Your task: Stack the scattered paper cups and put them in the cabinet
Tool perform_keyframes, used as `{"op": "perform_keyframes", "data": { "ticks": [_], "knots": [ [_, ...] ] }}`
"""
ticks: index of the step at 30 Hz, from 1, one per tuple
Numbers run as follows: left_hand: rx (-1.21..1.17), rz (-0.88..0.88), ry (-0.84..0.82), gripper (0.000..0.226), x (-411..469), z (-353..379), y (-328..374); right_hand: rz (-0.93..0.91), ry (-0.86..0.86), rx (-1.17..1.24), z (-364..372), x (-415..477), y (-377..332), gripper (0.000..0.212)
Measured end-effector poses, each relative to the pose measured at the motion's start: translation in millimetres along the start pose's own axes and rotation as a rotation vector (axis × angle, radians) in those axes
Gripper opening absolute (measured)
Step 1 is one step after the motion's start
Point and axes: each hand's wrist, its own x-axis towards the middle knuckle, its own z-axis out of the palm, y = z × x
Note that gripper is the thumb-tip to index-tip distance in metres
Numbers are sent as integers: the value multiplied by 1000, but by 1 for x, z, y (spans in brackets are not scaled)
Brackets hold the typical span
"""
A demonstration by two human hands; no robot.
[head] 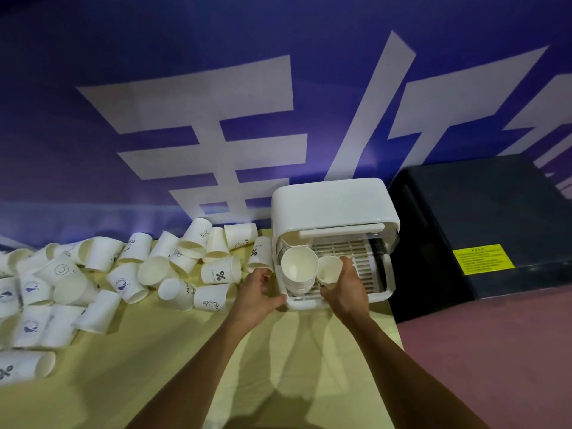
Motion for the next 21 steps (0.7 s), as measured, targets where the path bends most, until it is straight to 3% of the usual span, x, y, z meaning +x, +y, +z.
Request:
{"op": "perform_keyframes", "data": {
  "ticks": [10, 16, 21],
  "knots": [
    [-26, 46, 28, 67, -22, -10, -1, -96, 56, -27, -17, -26, -7, 89],
    [-65, 66, 73, 58, -54, -30, -12, -206, 165, 86, -12, -70, -30, 62],
    [-115, 10, 137, 59, -83, -64, -43, -286, 156, 91, 28, -116, -47, 47]
  ]
}}
